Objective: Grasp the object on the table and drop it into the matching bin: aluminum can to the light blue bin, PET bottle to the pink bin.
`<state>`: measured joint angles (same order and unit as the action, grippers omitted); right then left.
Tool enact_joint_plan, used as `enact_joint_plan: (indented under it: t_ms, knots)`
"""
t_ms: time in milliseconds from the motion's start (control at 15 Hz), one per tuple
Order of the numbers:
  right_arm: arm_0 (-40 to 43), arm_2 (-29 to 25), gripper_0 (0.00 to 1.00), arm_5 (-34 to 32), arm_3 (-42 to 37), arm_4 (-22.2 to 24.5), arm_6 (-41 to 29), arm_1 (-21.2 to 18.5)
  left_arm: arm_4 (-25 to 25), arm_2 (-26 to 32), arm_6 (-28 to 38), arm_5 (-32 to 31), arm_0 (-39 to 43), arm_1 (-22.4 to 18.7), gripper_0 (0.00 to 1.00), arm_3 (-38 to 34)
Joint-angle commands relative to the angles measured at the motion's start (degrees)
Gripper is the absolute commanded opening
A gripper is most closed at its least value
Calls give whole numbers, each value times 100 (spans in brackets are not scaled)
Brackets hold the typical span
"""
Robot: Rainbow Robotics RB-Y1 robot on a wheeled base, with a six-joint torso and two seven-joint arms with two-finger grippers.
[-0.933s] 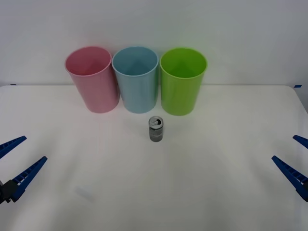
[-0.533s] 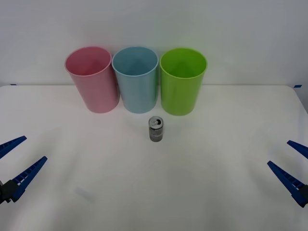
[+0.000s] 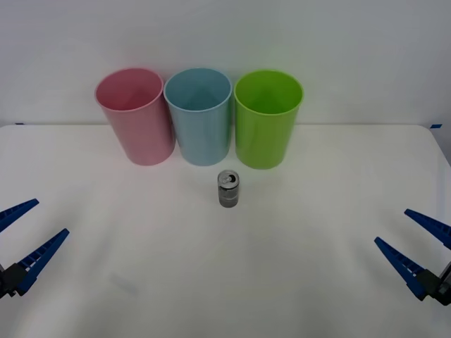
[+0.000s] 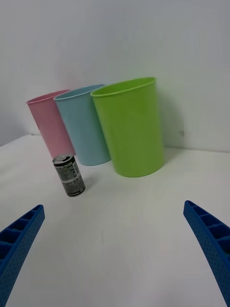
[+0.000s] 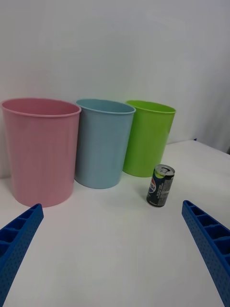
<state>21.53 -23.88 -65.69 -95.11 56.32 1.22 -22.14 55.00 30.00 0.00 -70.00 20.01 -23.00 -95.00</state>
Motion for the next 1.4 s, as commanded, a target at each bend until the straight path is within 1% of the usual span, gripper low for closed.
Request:
enact_joint_plan:
  t_ms: [67,267,400,467,800,1067,1400]
  knots:
    - [-35,279,100,188,1,45,107,-1,0,0,0,0,-1,0,100,0]
    - [-105,665,100,399,1,45,265,-1,0,0,0,0,-1,0,100,0]
    - [-175,806,100,531,1,186,335,-1,0,0,0,0,-1,0,100,0]
    - [-193,920,100,628,28,186,379,-1,0,0,0,0,-1,0,100,0]
    - [-773,1369,100,698,599,283,643,26,0,0,0,0,-1,0,100,0]
    - [-1213,1404,100,768,880,775,748,404,0,0,0,0,-1,0,100,0]
    - [-1837,1500,100,821,1522,1109,880,729,0,0,0,0,-1,0,100,0]
